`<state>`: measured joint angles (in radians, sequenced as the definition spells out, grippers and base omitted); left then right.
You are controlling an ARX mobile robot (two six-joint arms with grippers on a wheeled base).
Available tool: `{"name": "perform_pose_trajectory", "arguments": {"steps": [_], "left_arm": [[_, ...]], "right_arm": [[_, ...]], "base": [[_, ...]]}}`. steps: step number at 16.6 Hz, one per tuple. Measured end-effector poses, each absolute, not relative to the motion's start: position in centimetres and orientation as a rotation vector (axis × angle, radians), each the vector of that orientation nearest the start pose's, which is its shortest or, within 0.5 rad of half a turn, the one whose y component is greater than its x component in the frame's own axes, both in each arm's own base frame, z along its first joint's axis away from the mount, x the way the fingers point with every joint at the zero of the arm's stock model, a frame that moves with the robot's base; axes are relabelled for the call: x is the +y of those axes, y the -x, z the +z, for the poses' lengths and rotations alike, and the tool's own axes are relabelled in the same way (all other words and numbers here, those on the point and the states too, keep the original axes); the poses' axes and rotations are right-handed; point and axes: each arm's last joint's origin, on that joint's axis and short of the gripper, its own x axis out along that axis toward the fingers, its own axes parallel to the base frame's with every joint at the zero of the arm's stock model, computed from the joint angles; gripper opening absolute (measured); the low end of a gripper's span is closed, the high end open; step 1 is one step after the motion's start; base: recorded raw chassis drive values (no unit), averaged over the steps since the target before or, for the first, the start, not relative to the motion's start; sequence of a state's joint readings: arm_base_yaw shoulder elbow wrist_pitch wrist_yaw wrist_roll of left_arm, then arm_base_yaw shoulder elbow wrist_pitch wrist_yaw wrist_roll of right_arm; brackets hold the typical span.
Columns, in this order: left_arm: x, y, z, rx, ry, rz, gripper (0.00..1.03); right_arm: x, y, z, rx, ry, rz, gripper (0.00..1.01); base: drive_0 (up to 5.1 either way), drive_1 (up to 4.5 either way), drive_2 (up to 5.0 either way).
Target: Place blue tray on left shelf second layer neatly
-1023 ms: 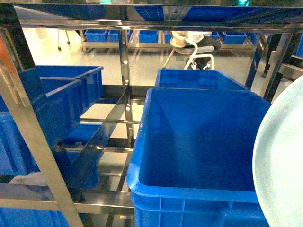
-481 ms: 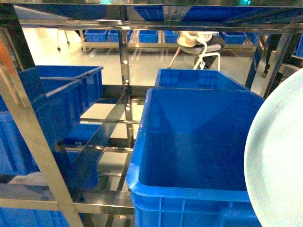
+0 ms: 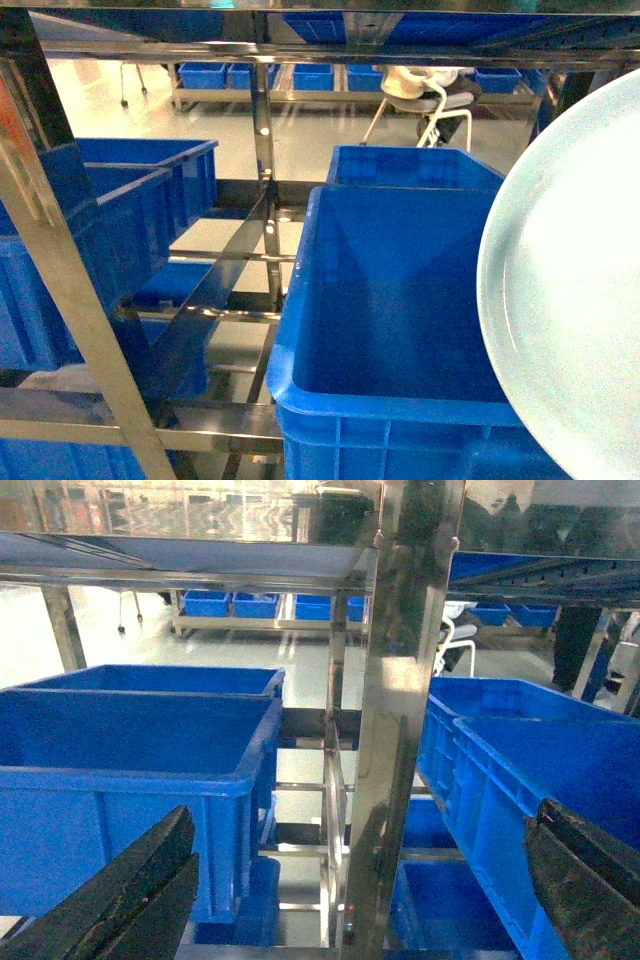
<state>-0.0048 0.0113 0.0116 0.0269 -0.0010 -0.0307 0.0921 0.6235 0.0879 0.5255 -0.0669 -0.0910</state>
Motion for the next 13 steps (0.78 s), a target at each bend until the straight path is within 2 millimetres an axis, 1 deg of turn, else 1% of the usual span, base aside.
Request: {"name": "perform_pose_trajectory", "arguments": {"steps": [2, 6, 8, 11, 13], "left_arm": [[0.0, -9.8, 16.9, -0.027, 0.031, -0.004, 0.98], [0.0, -9.8, 16.9, -0.027, 0.031, -0.004, 0.98], [0.0, -9.8, 16.9, -0.028, 0.031, -0.004, 0.98], [0.0, -9.8, 16.9, -0.027, 0.031, -0.004, 0.98], [0.0, -9.8, 16.9, -0.027, 0.031, -0.004, 0.98]], "right_arm": [[1.6, -15.2, 18.5, -0.008, 0.091, 0.155, 0.02], [1.4, -18.1, 18.6, -0.018, 0.092, 0.138, 0.02], [1.3, -19.6, 17.9, -0.007, 0.100, 0.139, 0.02], [1.0, -21.3, 16.0, 0.046, 0.105, 0.122, 0.02], [0.9, -22.2, 15.6, 0.043, 0.105, 0.117, 0.02]], "base": [[0.0, 0.00, 0.0], [0.0, 0.00, 0.0], [0.0, 0.00, 0.0], [0.0, 0.00, 0.0], [0.0, 0.00, 0.0]]}}
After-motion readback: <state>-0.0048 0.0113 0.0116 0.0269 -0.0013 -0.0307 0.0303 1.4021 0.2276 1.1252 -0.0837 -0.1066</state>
